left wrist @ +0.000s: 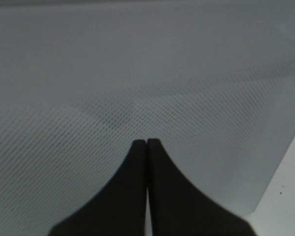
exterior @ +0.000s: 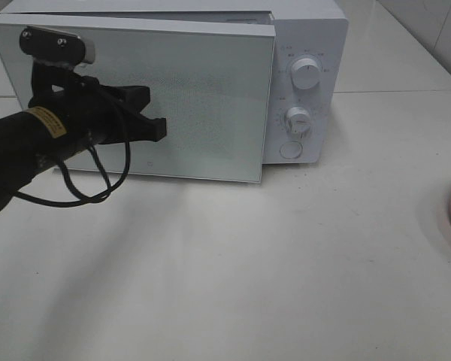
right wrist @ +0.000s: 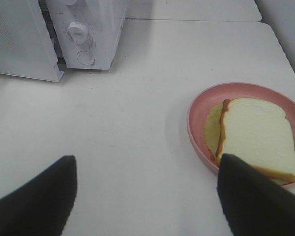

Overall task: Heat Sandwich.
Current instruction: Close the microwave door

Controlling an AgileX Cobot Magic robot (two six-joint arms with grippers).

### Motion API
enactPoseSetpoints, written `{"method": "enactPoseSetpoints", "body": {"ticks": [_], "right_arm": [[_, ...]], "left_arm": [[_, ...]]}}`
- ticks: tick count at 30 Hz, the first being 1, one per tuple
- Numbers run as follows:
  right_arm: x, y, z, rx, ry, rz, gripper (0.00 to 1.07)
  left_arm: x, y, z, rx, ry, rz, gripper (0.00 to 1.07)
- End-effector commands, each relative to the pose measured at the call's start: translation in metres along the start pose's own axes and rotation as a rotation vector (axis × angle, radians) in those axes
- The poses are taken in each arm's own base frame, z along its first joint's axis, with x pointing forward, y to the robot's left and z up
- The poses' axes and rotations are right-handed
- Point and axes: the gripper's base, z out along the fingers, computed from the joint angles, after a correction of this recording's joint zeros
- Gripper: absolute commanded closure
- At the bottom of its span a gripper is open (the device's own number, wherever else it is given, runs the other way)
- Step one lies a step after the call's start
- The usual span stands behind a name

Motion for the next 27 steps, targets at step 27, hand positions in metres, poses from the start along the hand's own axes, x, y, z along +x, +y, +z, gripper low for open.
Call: {"method": "enactPoseSetpoints", "body": {"ticks": [27], "right_arm": [[0.002, 0.000, -0.003, 0.007, -0.032, 0.006, 0.31]], "left_arm": [[-0.020, -0.054, 0.087, 0.021, -0.093, -0.071, 1.07]]}}
